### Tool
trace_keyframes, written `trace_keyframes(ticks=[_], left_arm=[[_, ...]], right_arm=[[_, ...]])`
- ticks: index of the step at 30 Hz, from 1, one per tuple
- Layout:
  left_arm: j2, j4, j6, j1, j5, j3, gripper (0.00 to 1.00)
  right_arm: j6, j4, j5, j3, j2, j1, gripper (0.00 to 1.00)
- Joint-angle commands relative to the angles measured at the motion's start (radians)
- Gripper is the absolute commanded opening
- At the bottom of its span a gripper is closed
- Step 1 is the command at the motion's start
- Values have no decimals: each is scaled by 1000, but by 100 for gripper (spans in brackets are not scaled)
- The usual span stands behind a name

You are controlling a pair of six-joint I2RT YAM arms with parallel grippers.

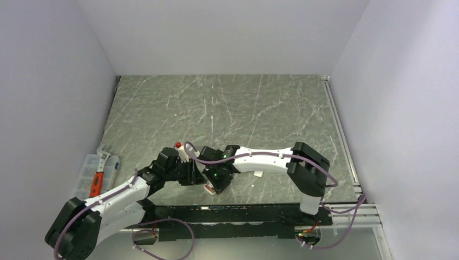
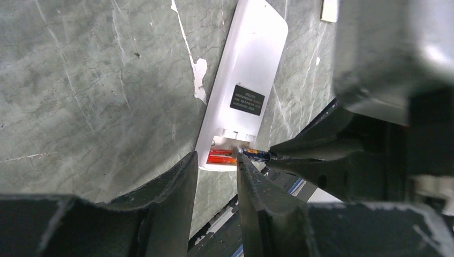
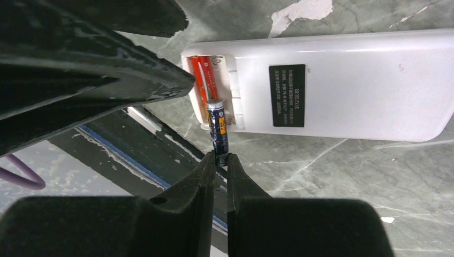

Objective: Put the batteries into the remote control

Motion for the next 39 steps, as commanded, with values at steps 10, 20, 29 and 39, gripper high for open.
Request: trace_keyframes(ticks=[10, 20, 29, 39], left_arm=[[-29, 2, -1, -4, 6, 0, 39], [-39, 2, 0, -4, 11, -2, 39], [-32, 22, -3, -4, 17, -7, 39], [-37, 24, -4, -4, 20, -10, 39]], right_arm=[[15, -70, 50, 75, 33, 1, 5], [10, -100, 48, 105, 64, 1, 8], [14, -103, 52, 118, 75, 1, 13], [22, -99, 58, 141, 84, 0, 24]])
